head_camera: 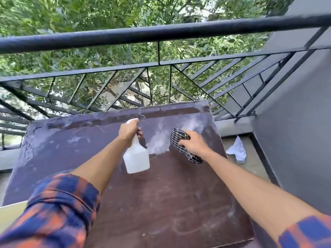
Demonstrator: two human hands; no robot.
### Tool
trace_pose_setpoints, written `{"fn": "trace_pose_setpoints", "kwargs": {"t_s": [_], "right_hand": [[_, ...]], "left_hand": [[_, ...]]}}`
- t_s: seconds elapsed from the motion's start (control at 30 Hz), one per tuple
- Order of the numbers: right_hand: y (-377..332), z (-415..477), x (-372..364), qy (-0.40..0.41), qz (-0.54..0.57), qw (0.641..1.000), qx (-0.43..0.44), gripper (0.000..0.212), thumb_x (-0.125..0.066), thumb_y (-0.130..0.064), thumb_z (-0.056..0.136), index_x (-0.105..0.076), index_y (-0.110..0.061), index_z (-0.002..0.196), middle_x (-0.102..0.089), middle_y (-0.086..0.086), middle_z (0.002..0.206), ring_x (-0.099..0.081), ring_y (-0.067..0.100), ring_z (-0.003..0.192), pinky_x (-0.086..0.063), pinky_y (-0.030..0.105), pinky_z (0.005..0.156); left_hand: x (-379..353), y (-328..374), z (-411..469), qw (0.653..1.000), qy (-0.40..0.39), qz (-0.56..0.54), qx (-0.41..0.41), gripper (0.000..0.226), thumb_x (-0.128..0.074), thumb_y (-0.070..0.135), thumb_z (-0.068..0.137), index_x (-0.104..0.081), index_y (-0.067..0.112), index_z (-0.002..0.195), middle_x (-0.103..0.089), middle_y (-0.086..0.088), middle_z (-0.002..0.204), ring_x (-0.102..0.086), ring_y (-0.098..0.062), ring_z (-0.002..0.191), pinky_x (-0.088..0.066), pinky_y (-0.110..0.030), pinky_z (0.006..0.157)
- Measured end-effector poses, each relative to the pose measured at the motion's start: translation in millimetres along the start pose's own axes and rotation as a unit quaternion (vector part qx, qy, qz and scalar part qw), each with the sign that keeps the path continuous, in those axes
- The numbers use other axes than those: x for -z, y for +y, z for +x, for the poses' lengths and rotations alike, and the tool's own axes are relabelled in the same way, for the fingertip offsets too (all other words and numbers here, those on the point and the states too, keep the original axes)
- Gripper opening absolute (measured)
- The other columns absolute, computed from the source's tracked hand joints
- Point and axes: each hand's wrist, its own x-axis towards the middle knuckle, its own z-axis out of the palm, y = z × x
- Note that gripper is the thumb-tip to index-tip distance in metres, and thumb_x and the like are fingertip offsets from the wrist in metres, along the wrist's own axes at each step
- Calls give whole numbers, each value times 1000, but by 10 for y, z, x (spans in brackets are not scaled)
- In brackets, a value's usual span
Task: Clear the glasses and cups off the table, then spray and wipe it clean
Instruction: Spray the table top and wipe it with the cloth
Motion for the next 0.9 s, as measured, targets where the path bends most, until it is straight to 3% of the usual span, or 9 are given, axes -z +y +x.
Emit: {"fn": "trace_pose_setpoints", "kwargs": {"t_s": [0.1,0.23,0.33,0.43,0.6,0.73,0.9], "right_hand": [[117,-47,73,11,2,1000,-11,19,-68,-33,79,-65,-21,93,-72,0,104,-67,25,95,-53,36,81],[274,-28,171,17,-4,1000,-13,14,-68,-32,80,-62,-22,88,-70,-1,87,-67,24,85,-52,34,72],[344,-24,275,24,-3,1000,-4,13,-68,-30,81,-56,-28,77,-69,-1,85,-65,24,85,-42,29,66],[450,-17,390,31,5,1000,-1,9,-69,-29,80,-61,-26,85,-70,1,88,-65,24,86,-42,28,68],[745,15,537,40,29,999,-13,21,-67,-39,68,-64,-26,85,-71,-3,84,-67,22,83,-53,31,72],[1057,27,628,47,45,998,-21,53,-60,-49,57,-72,-25,103,-75,-3,91,-69,20,89,-57,37,82],[1199,-115,773,63,43,997,-27,52,-66,-40,67,-69,-26,117,-75,-1,103,-67,22,97,-55,37,88]], "left_hand": [[-212,10,-13,1000,-13,-10,-4,13,-53,24,100,-62,15,97,-53,-10,74,-50,-22,54,-44,-36,58],[-464,-2,-62,1000,-9,7,-19,15,-54,23,97,-62,12,91,-51,-8,68,-47,-20,49,-43,-31,52],[-701,17,-137,999,-37,-3,-12,13,-53,22,100,-61,14,95,-54,-10,72,-52,-21,53,-47,-29,47],[-969,2,-237,998,-54,6,-15,13,-52,22,100,-59,14,93,-53,-9,73,-52,-21,53,-45,-31,49],[-1395,-21,-445,997,-72,6,-23,15,-57,23,97,-64,11,92,-56,-9,65,-53,-22,50,-47,-32,51],[-1695,-8,-626,995,-98,-6,-21,22,-56,22,99,-61,10,80,-58,-10,61,-55,-26,52,-45,-30,46],[-1909,-44,-786,994,-104,14,-21,22,-56,20,97,-59,12,76,-51,-8,60,-47,-23,52,-44,-30,48]]}}
